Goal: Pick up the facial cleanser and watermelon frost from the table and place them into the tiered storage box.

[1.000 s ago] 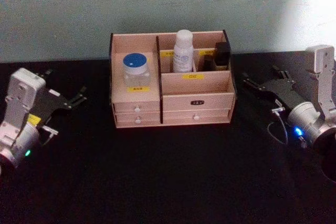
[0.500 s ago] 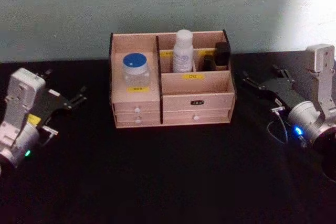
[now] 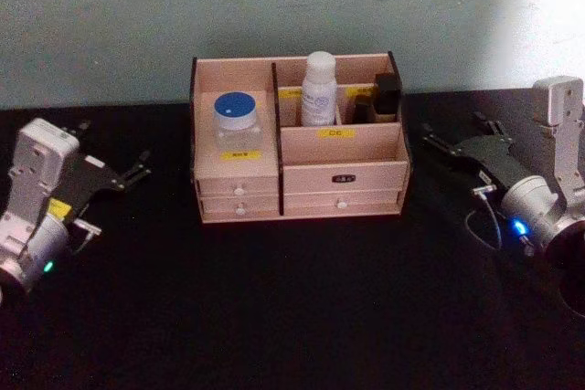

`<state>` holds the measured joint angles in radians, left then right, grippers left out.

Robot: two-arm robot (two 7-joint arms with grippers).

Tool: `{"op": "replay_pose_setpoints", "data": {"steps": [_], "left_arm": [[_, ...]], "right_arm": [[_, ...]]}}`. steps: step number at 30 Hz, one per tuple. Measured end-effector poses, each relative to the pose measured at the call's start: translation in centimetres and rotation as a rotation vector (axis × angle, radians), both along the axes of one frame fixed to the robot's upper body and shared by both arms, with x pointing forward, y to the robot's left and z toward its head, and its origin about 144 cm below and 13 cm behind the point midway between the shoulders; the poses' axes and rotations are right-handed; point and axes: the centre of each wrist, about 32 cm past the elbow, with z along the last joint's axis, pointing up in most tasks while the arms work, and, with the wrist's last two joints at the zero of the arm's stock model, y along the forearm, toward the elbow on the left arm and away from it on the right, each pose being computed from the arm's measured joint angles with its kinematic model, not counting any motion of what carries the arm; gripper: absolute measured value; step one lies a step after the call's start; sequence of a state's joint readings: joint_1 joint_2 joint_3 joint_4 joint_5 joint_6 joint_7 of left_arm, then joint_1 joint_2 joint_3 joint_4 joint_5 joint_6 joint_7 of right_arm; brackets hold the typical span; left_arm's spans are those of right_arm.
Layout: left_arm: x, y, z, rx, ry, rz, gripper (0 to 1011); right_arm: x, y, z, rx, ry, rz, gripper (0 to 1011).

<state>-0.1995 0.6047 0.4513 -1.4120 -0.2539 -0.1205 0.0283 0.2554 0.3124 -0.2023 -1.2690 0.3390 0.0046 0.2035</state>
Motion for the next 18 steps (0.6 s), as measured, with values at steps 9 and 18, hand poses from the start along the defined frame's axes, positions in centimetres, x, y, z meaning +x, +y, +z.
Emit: {"op": "replay_pose_setpoints", "data": {"steps": [9, 18], "left_arm": [[0.00, 0.00, 0.00, 0.000, 0.000, 0.000, 1001], [0.00, 0.00, 0.00, 0.000, 0.000, 0.000, 1001]], "right_arm": [[0.00, 0.00, 0.01, 0.001, 0.000, 0.000, 1002], [0.00, 0.00, 0.01, 0.001, 0.000, 0.000, 1002]]}}
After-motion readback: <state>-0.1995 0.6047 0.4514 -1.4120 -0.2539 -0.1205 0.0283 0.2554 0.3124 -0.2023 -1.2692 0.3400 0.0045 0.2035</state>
